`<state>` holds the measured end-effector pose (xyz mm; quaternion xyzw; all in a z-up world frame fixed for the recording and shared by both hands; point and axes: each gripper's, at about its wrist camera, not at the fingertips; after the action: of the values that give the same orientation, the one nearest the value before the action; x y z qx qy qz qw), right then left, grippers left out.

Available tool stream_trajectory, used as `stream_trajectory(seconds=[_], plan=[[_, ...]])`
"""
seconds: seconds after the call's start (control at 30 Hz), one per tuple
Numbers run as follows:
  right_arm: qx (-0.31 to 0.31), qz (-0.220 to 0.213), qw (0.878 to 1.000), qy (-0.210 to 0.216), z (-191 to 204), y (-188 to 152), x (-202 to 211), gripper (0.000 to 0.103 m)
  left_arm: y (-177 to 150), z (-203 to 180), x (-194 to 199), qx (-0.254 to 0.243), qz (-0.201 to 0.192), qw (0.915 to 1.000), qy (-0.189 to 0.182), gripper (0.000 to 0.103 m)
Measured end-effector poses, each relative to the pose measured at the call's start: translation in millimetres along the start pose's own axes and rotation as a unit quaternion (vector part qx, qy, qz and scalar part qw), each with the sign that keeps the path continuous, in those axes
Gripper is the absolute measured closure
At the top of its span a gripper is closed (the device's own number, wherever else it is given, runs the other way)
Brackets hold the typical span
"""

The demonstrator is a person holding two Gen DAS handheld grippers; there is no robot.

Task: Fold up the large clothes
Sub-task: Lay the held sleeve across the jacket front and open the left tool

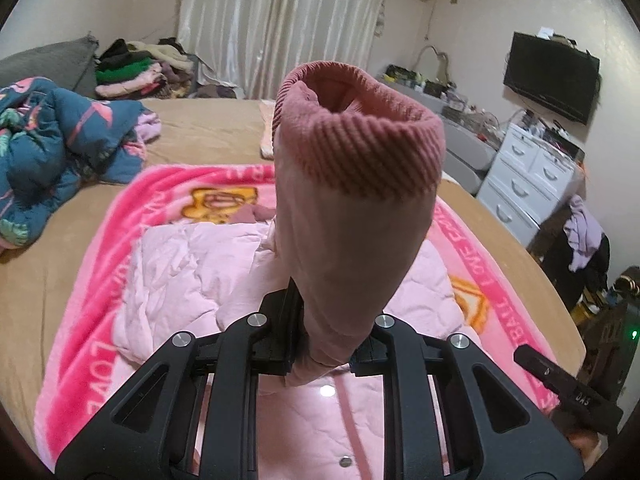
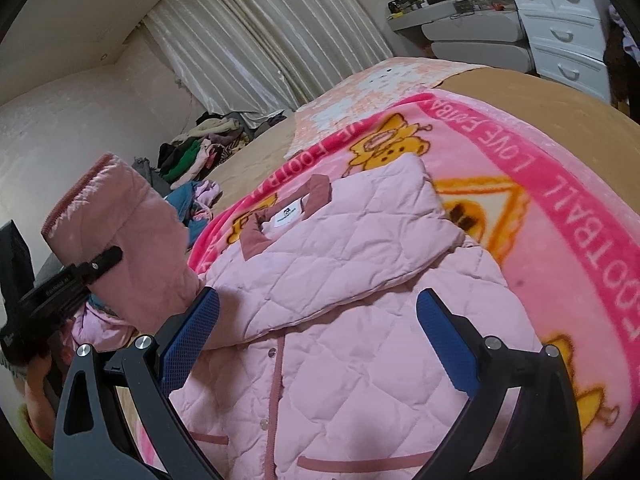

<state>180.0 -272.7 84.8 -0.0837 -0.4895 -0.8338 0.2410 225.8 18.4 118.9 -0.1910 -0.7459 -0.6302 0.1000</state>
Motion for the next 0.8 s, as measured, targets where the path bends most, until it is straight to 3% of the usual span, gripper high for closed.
stream_trajectory(seconds=[0.5,0.8], plan=[[-0.014,-0.004,1.0,-0.025,-29,2,7,0.005,-60,-40,-47,-0.037,0.067,0.997,-0.015,0.088],[-0.028,0.001,0.999,-0.039,-45,1,7,0.005,-99,-64,-70,-0.083,0.122,0.9889,-0.017,0.074]])
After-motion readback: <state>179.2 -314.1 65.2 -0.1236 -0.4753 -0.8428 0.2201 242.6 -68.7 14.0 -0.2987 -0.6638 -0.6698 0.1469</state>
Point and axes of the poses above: each gripper's, at about its wrist camera, not at the fingertips, and x roughly against the way its jaws point, z to its left, y to its top, and after that the axes turned 13 degrees about -z, right-handed
